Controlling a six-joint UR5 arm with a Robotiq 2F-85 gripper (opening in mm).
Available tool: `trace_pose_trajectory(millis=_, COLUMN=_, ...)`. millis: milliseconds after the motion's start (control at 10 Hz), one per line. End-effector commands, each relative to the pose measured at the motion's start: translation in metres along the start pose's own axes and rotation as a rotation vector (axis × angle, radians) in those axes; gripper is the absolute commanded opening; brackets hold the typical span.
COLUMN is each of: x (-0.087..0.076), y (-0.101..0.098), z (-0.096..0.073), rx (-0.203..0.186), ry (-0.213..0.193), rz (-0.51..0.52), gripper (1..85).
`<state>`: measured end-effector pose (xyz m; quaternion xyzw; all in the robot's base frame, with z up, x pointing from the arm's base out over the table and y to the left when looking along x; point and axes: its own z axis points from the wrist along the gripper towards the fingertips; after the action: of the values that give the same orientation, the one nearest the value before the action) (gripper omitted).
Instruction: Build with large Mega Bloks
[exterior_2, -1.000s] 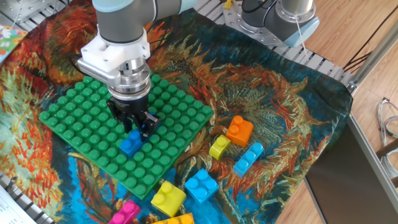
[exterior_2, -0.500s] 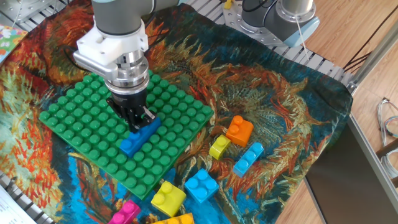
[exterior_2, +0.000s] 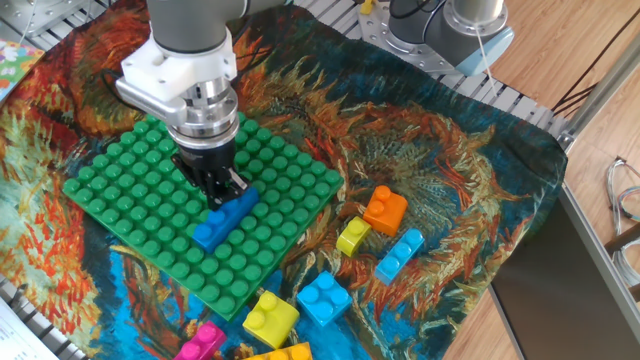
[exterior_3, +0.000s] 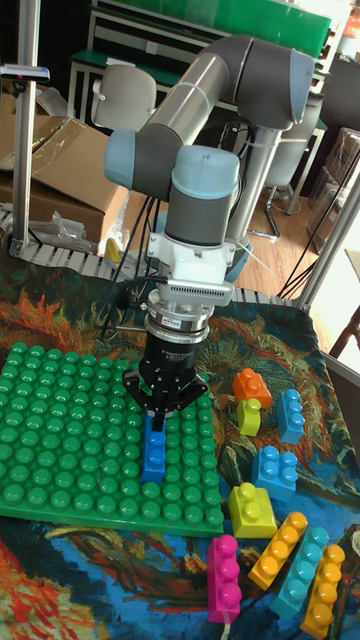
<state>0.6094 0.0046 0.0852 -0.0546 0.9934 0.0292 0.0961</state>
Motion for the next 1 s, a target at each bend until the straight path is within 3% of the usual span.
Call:
trace_pose_trajectory(millis=0, x=-0.001, y=0.004, z=0.003, rx=-0.016, ry=-0.008, rz=0.013, gripper=1.3)
trace_pose_trajectory(millis=400, x=-0.003, y=0.006, z=0.016, rx=-0.026, ry=-0.025, rz=0.001, gripper=1.3)
trace_pose_trajectory(millis=900, x=0.003, y=0.007, z=0.004, rx=-0.043, ry=-0.02, rz=0.0, gripper=1.3)
